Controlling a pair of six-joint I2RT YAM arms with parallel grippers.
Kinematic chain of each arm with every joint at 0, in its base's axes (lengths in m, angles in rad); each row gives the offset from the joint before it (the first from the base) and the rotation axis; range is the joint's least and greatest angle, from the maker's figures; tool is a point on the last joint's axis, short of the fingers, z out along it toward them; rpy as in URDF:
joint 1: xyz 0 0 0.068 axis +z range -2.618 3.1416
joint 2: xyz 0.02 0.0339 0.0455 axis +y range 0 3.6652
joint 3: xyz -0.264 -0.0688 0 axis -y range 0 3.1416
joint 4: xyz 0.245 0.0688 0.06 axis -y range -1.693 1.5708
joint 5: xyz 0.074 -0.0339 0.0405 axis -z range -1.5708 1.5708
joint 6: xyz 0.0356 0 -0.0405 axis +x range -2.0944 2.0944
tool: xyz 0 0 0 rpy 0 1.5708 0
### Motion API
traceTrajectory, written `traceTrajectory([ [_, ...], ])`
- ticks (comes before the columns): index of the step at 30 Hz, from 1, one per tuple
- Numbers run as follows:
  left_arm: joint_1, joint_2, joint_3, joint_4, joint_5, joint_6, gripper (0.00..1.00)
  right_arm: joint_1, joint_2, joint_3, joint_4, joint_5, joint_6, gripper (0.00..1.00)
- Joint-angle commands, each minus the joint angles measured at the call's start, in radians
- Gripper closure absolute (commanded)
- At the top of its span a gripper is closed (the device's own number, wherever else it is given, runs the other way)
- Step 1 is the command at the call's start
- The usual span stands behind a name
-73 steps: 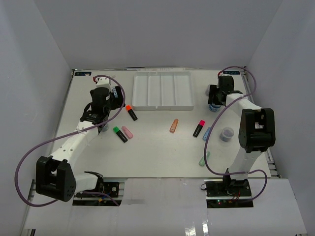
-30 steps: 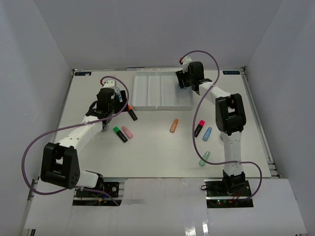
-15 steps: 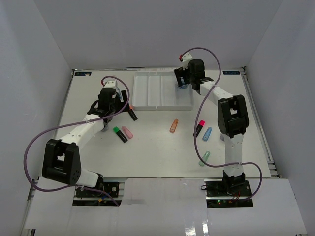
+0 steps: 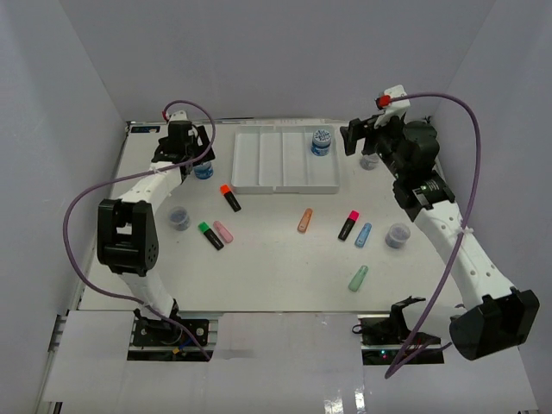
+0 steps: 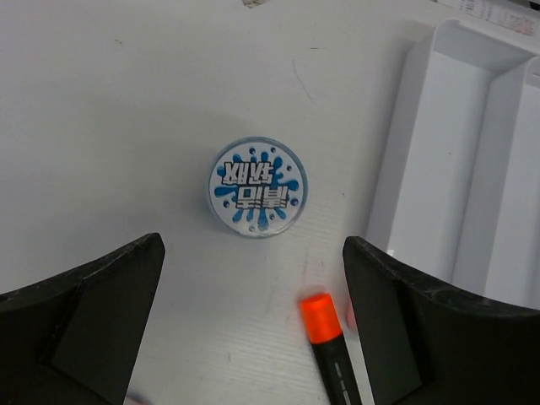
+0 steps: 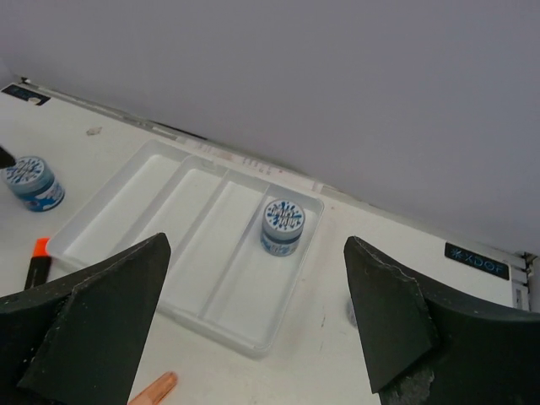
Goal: Sort the stationery into containers
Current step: Pick up the stationery from the center of the board.
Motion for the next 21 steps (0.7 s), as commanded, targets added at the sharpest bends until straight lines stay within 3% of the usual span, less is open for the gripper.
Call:
traceTrajectory([
  [1, 0.017, 0.071, 0.086, -0.043, -0.013, 0.001, 0.02, 0.003, -0.097, -0.137, -0.003, -0.043, 0.081, 0.10],
  [9, 0.027, 0.223, 0.212, -0.048, 0.021, 0.021, 0.02, 0.003, -0.344, -0.333, -0.063, -0.100, 0.098, 0.10],
  [16, 0.027, 0.285, 0.225, -0.046, 0.068, 0.025, 0.02, 0.008, -0.441, -0.408, -0.149, -0.136, 0.098, 0.10],
  [18, 0.027, 0.286, 0.218, -0.048, 0.068, 0.027, 0.05, 0.007, -0.457, -0.415, -0.161, -0.141, 0.098, 0.10],
  [21, 0.026, 0.289, 0.218, -0.046, 0.067, 0.033, 0.19, 0.007, -0.469, -0.420, -0.174, -0.141, 0.098, 0.09],
])
